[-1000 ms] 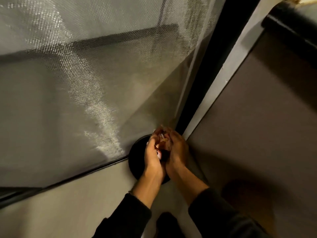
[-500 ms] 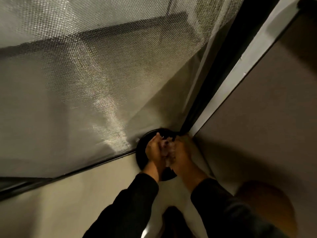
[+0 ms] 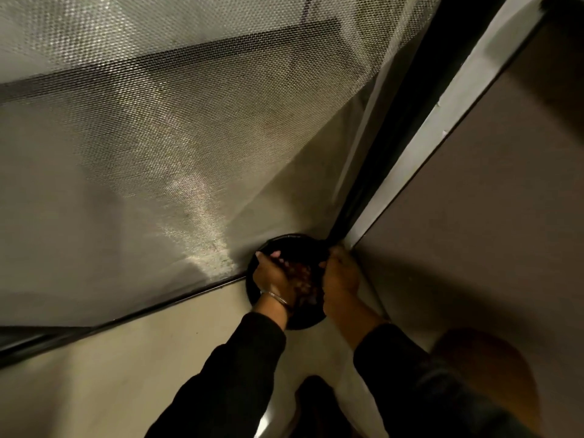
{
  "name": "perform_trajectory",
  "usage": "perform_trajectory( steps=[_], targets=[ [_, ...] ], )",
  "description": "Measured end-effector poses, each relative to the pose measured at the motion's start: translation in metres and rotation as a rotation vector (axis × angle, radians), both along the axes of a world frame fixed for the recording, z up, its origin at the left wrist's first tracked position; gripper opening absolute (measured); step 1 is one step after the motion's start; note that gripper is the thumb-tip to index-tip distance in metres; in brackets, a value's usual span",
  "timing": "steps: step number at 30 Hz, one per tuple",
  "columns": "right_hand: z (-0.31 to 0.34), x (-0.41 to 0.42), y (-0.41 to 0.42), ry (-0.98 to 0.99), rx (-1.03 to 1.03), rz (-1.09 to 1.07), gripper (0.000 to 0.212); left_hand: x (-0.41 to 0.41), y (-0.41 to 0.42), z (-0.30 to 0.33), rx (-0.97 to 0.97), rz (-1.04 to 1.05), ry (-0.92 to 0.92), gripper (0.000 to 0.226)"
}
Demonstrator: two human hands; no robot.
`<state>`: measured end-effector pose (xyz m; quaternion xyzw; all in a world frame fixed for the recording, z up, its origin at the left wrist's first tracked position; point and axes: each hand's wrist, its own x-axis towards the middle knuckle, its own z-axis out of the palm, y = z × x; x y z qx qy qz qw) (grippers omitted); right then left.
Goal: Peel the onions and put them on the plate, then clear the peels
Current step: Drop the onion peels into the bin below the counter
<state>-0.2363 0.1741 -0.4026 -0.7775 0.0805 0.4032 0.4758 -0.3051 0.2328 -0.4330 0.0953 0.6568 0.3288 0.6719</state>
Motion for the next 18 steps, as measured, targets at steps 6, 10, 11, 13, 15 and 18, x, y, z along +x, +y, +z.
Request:
perform_trajectory(
  steps=[6,10,11,13,15,18],
  targets=[
    [0.017,0.006,0.011,0.198,0.040,0.083,0.061,0.006,-0.002,0.000,-0.034,-0.038,-0.092,0.052],
    [0.024,0.016,0.008,0.313,0.065,0.078,0.057,0.005,-0.002,0.026,-0.042,-0.063,-0.175,0.055],
    [0.021,0.018,0.006,0.317,0.066,0.073,0.061,0.005,-0.003,0.029,-0.059,-0.091,-0.190,0.058],
    [0.012,0.018,0.005,0.322,0.134,0.073,0.071,0.003,-0.003,0.034,-0.067,-0.123,-0.220,0.065],
    [0.017,0.009,0.006,0.280,0.179,0.114,0.071,0.004,-0.003,0.032,-0.105,-0.210,-0.245,0.075],
    [0.011,-0.013,0.008,0.264,0.276,0.128,0.070,0.009,-0.012,0.056,-0.083,-0.323,-0.265,0.075]
  ],
)
